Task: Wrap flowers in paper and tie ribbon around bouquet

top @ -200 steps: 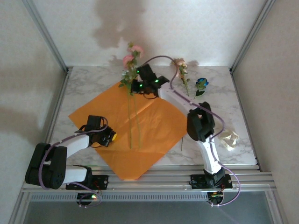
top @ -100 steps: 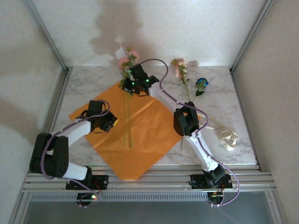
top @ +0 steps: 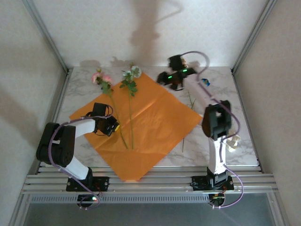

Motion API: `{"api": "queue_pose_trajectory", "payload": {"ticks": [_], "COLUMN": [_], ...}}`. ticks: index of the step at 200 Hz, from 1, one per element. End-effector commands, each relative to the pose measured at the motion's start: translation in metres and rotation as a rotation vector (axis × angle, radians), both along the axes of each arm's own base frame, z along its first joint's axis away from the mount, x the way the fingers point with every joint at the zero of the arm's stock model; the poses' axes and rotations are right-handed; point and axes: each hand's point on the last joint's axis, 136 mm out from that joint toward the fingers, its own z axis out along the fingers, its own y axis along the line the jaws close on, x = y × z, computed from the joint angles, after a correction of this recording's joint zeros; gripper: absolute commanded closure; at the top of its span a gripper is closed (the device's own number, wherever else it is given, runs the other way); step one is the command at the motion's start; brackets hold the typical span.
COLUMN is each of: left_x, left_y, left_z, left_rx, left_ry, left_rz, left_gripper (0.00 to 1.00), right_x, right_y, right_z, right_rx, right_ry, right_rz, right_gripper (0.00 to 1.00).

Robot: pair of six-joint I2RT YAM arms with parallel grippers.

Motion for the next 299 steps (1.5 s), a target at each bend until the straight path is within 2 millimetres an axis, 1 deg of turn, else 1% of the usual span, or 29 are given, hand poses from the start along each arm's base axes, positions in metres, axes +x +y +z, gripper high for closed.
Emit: {"api": "queue_pose_trajectory", "payload": {"ticks": [1,8,17,30,38,48,68,80,106,119,129,147,154,163,176,191,198,208,219,231,248,262,270,284,299], "left_x": [-0.009,-0.011,-0.012,-0.012,-0.012,-0.010,-0.008,-0.007,-0.007,-0.004,0.001,0.011,0.015,0.019,0.025,0.043,0.054,0.072,0.091,0.109,0.125,0.131,0.132,0.133,0.136], "left_y": [0.005,0.005,0.005,0.004,0.004,0.005,0.007,0.007,0.009,0.010,0.012,0.021,0.027,0.038,0.057,0.073,0.077,0.078,0.074,0.071,0.065,0.057,0.055,0.054,0.051], "left_z": [-0.004,-0.006,-0.008,-0.009,-0.010,-0.008,-0.002,0.001,0.010,0.021,0.035,0.057,0.061,0.064,0.063,0.065,0.065,0.065,0.061,0.056,0.047,0.041,0.036,0.026,0.018], "left_rx": [0.044,0.043,0.041,0.038,0.040,0.046,0.067,0.071,0.077,0.084,0.093,0.109,0.121,0.144,0.183,0.212,0.230,0.252,0.275,0.317,0.369,0.380,0.401,0.447,0.471], "left_ry": [0.008,0.012,0.014,0.019,0.023,0.018,0.012,0.010,0.001,-0.016,-0.041,-0.075,-0.079,-0.074,-0.058,-0.074,-0.085,-0.094,-0.096,-0.105,-0.113,-0.119,-0.103,-0.073,-0.062], "left_rz": [-0.009,-0.011,-0.012,-0.017,-0.021,-0.023,-0.030,-0.033,-0.027,-0.021,-0.015,0.009,0.019,0.033,0.048,0.056,0.047,0.004,-0.064,-0.136,-0.220,-0.273,-0.298,-0.335,-0.365], "left_gripper": [1.00,1.00,1.00,1.00,1.00,1.00,1.00,1.00,1.00,1.00,1.00,0.84,0.78,0.71,0.67,0.61,0.58,0.56,0.56,0.55,0.54,0.53,0.54,0.55,0.58], "right_x": [-0.009,-0.011,-0.014,-0.017,-0.015,-0.008,0.013,0.023,0.043,0.050,0.053,0.057,0.057,0.057,0.056,0.053,0.052,0.051,0.052,0.055,0.062,0.068,0.071,0.076,0.079], "right_y": [-0.088,-0.111,-0.135,-0.156,-0.162,-0.159,-0.140,-0.134,-0.127,-0.127,-0.126,-0.122,-0.121,-0.123,-0.126,-0.129,-0.130,-0.131,-0.130,-0.130,-0.127,-0.125,-0.126,-0.127,-0.132], "right_z": [-0.024,-0.033,-0.043,-0.055,-0.061,-0.066,-0.073,-0.079,-0.105,-0.123,-0.133,-0.148,-0.152,-0.157,-0.161,-0.164,-0.164,-0.164,-0.165,-0.162,-0.151,-0.132,-0.118,-0.091,-0.062], "right_rx": [-0.208,-0.261,-0.312,-0.344,-0.352,-0.355,-0.364,-0.395,-0.397,-0.410,-0.423,-0.441,-0.446,-0.459,-0.477,-0.504,-0.513,-0.520,-0.523,-0.521,-0.515,-0.515,-0.526,-0.552,-0.594], "right_ry": [0.074,0.107,0.150,0.183,0.182,0.164,0.122,0.116,0.140,0.171,0.196,0.221,0.230,0.243,0.257,0.268,0.272,0.272,0.267,0.251,0.213,0.169,0.132,0.067,0.002], "right_rz": [-0.060,-0.094,-0.139,-0.176,-0.176,-0.144,-0.047,-0.023,-0.033,-0.038,-0.033,-0.006,-0.001,-0.002,0.001,0.007,0.010,0.016,0.025,0.031,0.034,0.025,0.013,-0.002,-0.026], "right_gripper": [0.54,0.55,0.55,0.50,0.49,0.49,0.52,0.52,0.47,0.45,0.45,0.45,0.46,0.48,0.50,0.51,0.51,0.55,0.61,0.69,0.83,0.95,1.00,1.00,1.00]}}
